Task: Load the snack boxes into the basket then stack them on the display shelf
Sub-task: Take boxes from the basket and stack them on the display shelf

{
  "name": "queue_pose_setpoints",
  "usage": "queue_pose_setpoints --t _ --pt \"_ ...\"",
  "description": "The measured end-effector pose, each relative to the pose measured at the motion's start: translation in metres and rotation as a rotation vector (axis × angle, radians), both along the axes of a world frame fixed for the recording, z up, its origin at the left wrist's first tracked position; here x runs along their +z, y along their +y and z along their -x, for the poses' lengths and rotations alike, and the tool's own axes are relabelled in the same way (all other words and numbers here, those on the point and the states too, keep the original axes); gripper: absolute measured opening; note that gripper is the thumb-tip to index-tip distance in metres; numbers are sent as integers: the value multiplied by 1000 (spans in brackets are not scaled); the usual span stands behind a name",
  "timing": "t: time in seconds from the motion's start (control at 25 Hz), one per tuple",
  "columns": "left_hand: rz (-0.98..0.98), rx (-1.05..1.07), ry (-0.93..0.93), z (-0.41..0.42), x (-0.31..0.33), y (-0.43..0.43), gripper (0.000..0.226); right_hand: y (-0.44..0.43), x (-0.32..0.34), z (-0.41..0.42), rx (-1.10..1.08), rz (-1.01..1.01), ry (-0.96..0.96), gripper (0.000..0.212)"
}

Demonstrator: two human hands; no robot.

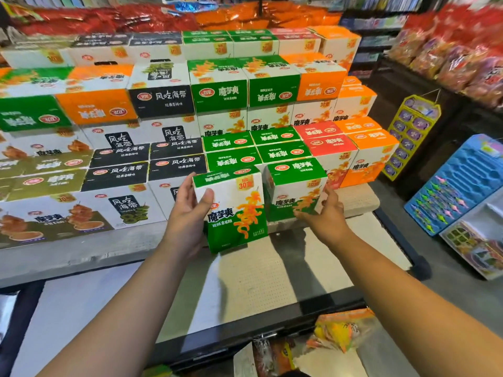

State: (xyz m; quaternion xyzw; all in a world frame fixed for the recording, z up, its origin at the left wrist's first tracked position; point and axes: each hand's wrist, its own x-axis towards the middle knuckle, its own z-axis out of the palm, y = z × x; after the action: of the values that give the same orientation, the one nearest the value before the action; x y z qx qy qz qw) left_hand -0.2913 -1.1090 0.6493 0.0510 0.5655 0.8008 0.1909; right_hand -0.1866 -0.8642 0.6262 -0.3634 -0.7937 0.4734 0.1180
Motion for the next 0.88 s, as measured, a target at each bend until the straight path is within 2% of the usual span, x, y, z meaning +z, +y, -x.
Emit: queue_pose_setpoints --t 0.12,0.2,0.32,0.4,0.52,0.6,0.72,0.88 --pt "52 -39 94 11 -6 -1 51 -29 3 -9 15 15 123 55" --pt "124 -89 153 15 -8 1 55 -49 9 -9 158 47 132 47" --pt "218 -194 235 14 -5 7 67 -70 17 0 289 18 120 50" --pt "217 -226 272 14 -9 9 70 -79 20 6 249 -21 160 39" --pt "236 -194 305 20 -16 9 70 -88 25 12 208 63 223 34" --pt "298 -178 347 24 -20 10 71 -90 22 15 193 105 234 35" --pt "368 -164 375 27 -25 10 74 -93 13 16 156 102 222 49" --pt "478 -145 444 31 -36 10 88 -92 7 21 116 130 208 47"
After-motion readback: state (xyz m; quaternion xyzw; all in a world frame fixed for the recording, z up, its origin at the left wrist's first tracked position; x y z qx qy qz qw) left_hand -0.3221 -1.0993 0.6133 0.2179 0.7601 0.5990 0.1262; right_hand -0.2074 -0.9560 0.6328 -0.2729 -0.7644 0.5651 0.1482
